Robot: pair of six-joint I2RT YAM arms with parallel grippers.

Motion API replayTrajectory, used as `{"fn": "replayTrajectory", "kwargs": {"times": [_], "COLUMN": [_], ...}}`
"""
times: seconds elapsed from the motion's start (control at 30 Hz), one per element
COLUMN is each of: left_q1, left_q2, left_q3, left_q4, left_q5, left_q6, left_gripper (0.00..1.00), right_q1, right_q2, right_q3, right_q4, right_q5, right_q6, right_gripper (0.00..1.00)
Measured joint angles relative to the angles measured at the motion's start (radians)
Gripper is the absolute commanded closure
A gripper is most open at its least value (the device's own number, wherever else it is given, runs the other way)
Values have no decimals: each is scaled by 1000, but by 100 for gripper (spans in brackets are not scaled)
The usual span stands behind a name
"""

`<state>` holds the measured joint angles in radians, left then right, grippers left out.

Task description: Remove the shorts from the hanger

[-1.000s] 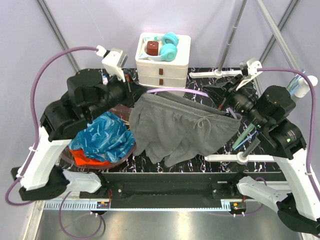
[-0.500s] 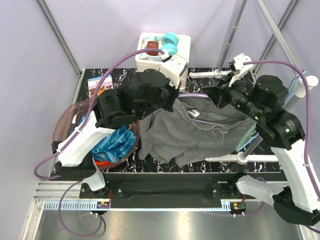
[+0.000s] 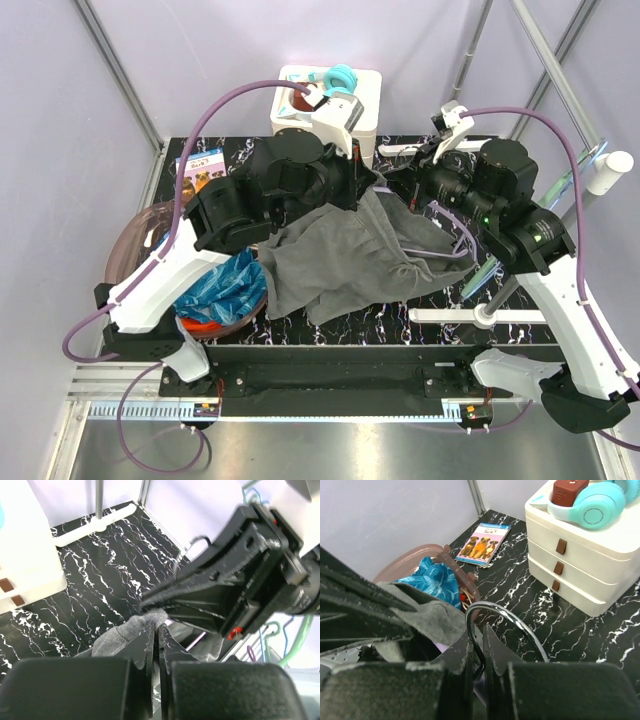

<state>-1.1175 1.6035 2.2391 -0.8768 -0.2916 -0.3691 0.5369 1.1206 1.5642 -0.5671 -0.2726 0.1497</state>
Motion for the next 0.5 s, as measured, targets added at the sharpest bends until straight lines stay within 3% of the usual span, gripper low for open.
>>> {"fn": "replayTrajectory", "kwargs": {"times": [0.5], "left_q1": [29], "left_q2": [-140], "left_q3": [-193], "left_q4": [37], "left_q5": [2], "left_q6": [-29], "left_gripper": [100], "right_q1": [14], "right_q2": [3], "right_q3": [19], "right_q4": [3], "right_q5": [-37], "right_q6": [30], "right_gripper": [100]}}
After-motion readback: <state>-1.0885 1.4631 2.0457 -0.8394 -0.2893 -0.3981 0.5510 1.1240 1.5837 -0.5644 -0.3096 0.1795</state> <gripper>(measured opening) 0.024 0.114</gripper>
